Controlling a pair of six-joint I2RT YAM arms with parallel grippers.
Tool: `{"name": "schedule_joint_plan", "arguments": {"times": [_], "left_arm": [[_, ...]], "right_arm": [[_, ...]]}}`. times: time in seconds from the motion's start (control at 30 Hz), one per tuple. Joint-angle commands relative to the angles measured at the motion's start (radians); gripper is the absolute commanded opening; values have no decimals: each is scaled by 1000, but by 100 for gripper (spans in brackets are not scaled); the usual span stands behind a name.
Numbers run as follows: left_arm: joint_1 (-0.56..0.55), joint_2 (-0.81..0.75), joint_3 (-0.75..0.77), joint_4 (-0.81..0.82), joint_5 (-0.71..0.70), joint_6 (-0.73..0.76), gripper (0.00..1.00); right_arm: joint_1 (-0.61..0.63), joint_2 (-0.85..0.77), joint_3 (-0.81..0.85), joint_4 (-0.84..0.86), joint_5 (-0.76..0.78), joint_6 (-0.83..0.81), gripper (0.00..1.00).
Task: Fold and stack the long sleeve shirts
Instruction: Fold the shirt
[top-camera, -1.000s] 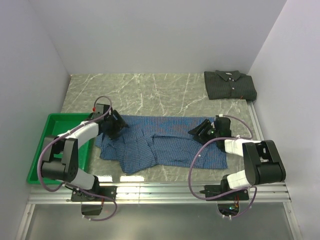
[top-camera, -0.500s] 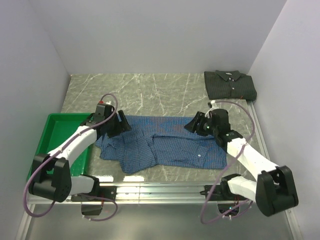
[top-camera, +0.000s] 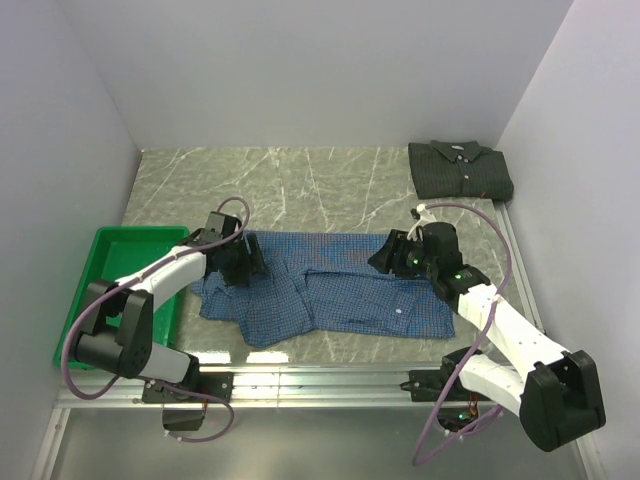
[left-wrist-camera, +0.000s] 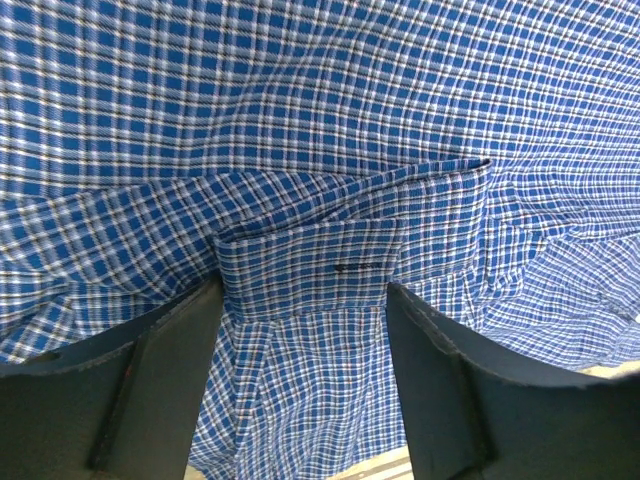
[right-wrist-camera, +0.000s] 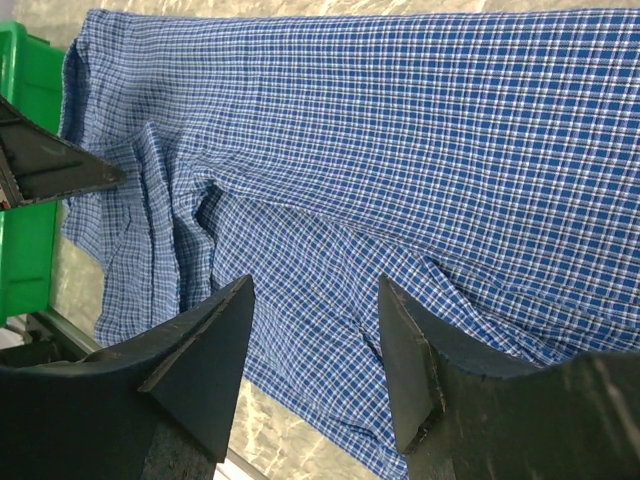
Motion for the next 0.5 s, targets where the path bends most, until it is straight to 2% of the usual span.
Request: {"name": "schedule_joint_plan", "arguments": {"times": [0.0, 0.17, 0.3, 0.4, 0.47], "left_arm": [[-20, -1, -1, 34, 36, -22, 71], [-58, -2, 1, 66, 44, -38, 69], [-70, 34, -4, 76, 43, -52, 63], [-89, 47, -1, 47, -12, -74, 64], [-90, 45, 2, 17, -101, -100, 67]], "right_arm": [[9, -24, -2, 0, 11, -25, 60], [14, -21, 1, 5, 0, -33, 60], [26, -19, 6, 5, -1, -37, 60], [35, -18, 11, 3, -1, -47, 60], [40, -19, 9, 6, -3, -51, 60]]}}
